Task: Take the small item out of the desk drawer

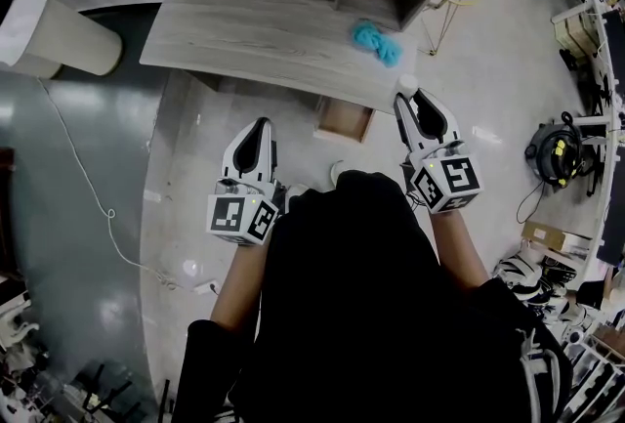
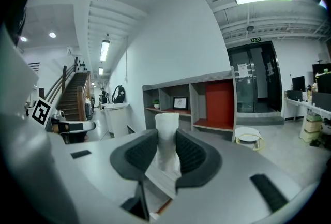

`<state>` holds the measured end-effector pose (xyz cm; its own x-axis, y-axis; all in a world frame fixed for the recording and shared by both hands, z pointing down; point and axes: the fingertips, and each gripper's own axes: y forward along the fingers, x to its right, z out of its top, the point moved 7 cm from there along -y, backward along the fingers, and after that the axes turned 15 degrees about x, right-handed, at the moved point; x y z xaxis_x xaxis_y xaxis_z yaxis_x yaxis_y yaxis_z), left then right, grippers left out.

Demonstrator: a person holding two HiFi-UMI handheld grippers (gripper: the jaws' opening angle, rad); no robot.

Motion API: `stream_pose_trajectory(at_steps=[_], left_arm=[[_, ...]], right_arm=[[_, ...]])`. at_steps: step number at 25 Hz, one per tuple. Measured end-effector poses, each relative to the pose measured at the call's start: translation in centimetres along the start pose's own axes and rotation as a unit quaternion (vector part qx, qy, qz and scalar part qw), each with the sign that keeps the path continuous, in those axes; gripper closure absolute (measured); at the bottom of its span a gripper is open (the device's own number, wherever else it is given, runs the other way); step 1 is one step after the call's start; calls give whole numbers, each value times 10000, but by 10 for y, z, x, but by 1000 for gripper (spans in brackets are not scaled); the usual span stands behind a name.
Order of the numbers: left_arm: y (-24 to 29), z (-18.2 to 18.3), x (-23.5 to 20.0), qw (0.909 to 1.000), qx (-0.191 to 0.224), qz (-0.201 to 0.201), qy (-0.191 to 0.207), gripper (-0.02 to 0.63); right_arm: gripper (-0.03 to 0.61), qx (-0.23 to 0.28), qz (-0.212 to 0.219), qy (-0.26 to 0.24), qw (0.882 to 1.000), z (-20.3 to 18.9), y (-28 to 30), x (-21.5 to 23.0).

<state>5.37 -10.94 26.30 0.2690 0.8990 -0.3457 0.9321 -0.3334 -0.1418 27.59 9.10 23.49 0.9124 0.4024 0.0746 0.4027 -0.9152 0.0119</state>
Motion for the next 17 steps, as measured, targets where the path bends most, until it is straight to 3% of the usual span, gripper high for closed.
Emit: stream_pose_trajectory(at_steps=[17], left_arm=[[-5,-11,-1,9999,-32,107,-94,597]], right_arm=[[468,-302,199,5,9993,-21,3,5]])
